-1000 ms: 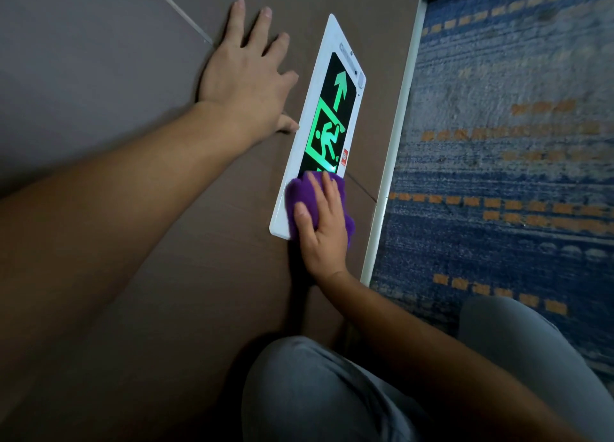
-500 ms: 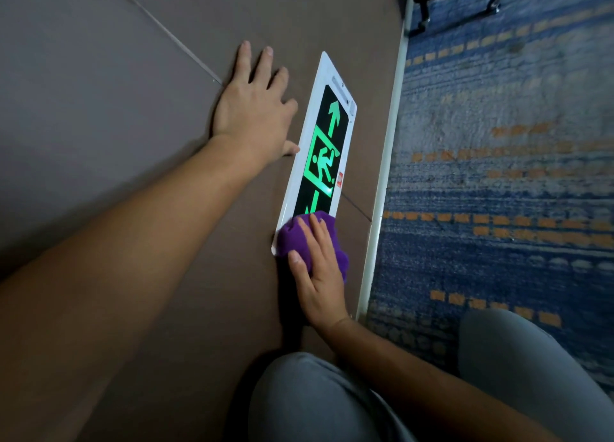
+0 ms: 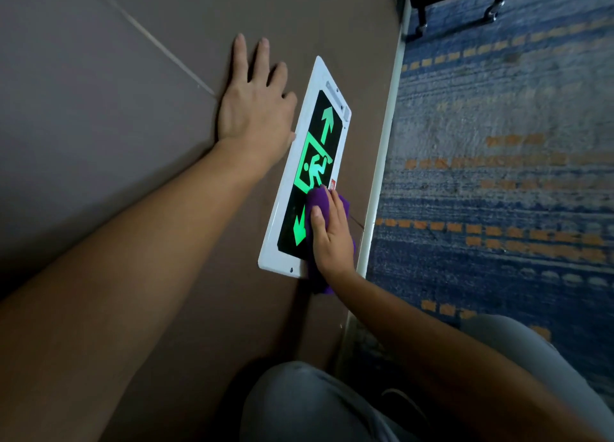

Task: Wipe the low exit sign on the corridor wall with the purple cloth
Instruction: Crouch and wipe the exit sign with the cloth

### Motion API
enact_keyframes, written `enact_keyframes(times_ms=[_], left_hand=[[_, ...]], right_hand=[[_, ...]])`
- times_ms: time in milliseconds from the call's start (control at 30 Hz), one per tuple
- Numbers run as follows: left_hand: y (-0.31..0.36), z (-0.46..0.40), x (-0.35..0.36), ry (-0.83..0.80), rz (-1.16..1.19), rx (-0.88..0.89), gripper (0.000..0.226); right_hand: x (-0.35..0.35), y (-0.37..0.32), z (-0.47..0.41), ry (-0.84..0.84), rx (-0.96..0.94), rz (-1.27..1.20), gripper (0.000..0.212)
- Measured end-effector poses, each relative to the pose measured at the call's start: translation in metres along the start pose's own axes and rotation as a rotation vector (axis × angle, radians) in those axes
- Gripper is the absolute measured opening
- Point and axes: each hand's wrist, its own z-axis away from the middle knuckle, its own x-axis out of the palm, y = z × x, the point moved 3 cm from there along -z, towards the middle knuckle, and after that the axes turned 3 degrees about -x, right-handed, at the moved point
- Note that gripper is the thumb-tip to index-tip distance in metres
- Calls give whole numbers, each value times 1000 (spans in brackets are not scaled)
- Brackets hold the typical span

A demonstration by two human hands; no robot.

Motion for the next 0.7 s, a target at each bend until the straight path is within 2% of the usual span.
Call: enact_keyframes(times_ms=[133,367,500,700], left_hand=[[3,-6,7,37,-8,-35,57],[5,-20,9,-1,-1,-10,64],[3,-18,8,4,20,-8,57],[5,-37,8,-40,35,20,52]], right_hand=[[-8,-3,-38,-13,-33,31,61],[-25,-21,-104,-21,-2,-2,59],[-25,-22,-93,-46,56,-68,59],[-6,-8,-38,28,-8,-43,59]])
